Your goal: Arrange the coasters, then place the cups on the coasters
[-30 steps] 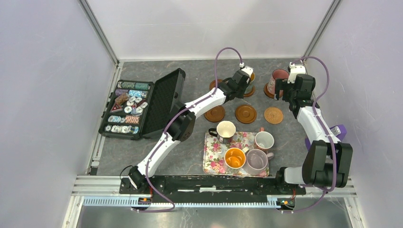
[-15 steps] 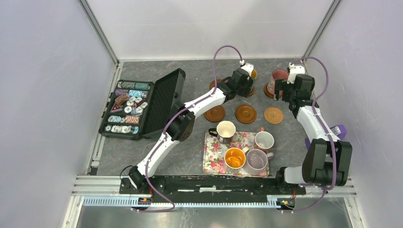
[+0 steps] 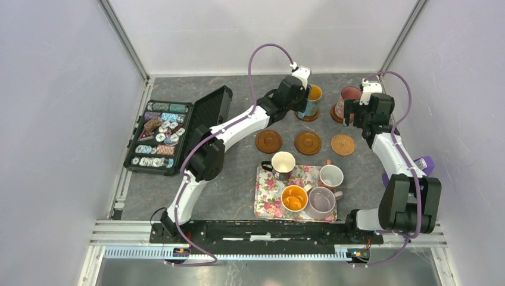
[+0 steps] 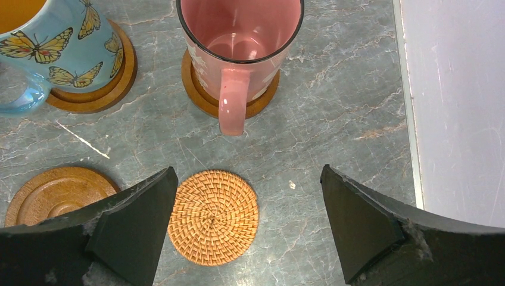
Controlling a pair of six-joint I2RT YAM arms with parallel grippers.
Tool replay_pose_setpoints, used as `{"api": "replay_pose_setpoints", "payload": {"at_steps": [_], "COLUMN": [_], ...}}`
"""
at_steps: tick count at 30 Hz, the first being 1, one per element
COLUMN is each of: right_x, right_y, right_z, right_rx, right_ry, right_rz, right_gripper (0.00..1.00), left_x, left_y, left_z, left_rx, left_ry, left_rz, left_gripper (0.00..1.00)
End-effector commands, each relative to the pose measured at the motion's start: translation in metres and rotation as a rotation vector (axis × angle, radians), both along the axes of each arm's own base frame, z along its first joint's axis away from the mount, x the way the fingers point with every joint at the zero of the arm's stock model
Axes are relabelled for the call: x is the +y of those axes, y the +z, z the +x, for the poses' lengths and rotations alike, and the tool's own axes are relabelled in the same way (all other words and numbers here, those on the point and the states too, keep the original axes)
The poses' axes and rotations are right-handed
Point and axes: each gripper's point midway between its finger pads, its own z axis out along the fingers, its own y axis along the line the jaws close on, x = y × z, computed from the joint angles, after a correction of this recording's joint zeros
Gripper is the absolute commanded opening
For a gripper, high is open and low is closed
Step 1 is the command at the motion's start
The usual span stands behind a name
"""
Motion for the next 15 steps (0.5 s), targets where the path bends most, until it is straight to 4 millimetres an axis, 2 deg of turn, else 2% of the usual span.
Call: {"api": "replay_pose_setpoints", "payload": {"at_steps": [1, 4, 7, 10, 15], "right_x": [-0.001, -0.001, -0.002, -0.005, -0.008], "right_y": [0.017, 0.022, 0.031, 0.038, 0.037], "right_z": [0.006, 0.009, 0.014, 0.017, 0.018], "right_rx": [-0.060, -0.072, -0.088, -0.100, -0.096], "right_ry": [0.005, 0.005, 0.001, -0.005, -0.014], "right_rz": [-0.001, -0.003, -0.007, -0.011, -0.013], "right_gripper": [0.98, 0.98, 0.98, 0.98, 0.98], "left_x": [0.013, 0.014, 0.014, 0.011, 0.005], "left_y": [0.031, 0.014, 0.001, -0.010, -0.017], "left_z": [0.013, 0.017, 0.022, 0.024, 0.023], "left_rx": [-0.093, -0.077, -0.065, -0.056, -0.045], "left_ry": [0.042, 0.044, 0.058, 0.055, 0.029], "left_rz": [0.006, 0.056, 0.091, 0.105, 0.105], "left_gripper": [0.46, 0.34, 0.30, 0.28, 0.29]}}
